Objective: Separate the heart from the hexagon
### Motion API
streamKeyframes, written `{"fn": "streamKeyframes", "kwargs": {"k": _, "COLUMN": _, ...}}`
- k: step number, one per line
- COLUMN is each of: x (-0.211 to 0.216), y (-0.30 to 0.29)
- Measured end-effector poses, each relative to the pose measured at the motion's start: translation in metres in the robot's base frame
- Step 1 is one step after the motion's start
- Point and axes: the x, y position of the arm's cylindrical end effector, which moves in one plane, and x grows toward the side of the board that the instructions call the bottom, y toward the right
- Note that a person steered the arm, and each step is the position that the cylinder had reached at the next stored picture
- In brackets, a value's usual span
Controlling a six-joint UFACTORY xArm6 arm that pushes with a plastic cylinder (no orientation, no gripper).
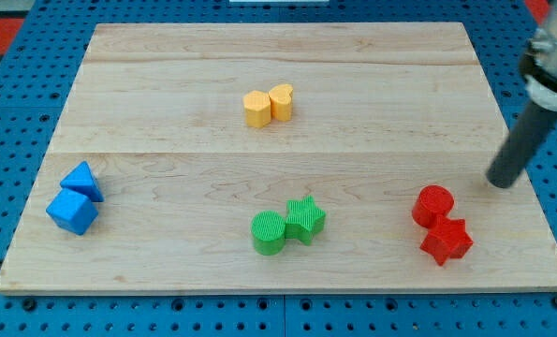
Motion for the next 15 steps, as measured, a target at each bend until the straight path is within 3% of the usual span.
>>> {"fn": "streamKeyframes", "kwargs": {"k": 2, "x": 0.118, "y": -0.051}}
{"fn": "streamKeyframes", "kwargs": {"k": 3, "x": 0.109, "y": -0.076}}
{"fn": "streamKeyframes", "kwargs": {"k": 4, "x": 0.054, "y": -0.066}}
{"fn": "streamKeyframes", "kwargs": {"k": 6, "x": 0.033, "y": -0.026}}
{"fn": "streamKeyframes", "kwargs": {"k": 7, "x": 0.004, "y": -0.061}}
{"fn": "streamKeyframes", "kwargs": {"k": 8, "x": 0.002, "y": -0.071}}
{"fn": "streamKeyframes", "kwargs": {"k": 9, "x": -0.038, "y": -0.116}}
{"fn": "streamKeyframes", "kwargs": {"k": 11, "x": -0.187, "y": -0.169}}
{"fn": "streamKeyframes", "kwargs": {"k": 12, "x": -0.212, "y": -0.262}}
{"fn": "streamKeyframes", "kwargs": {"k": 13, "x": -0.190, "y": -0.290}}
{"fn": "streamKeyframes", "kwargs": {"k": 15, "x": -0.144, "y": -0.234}}
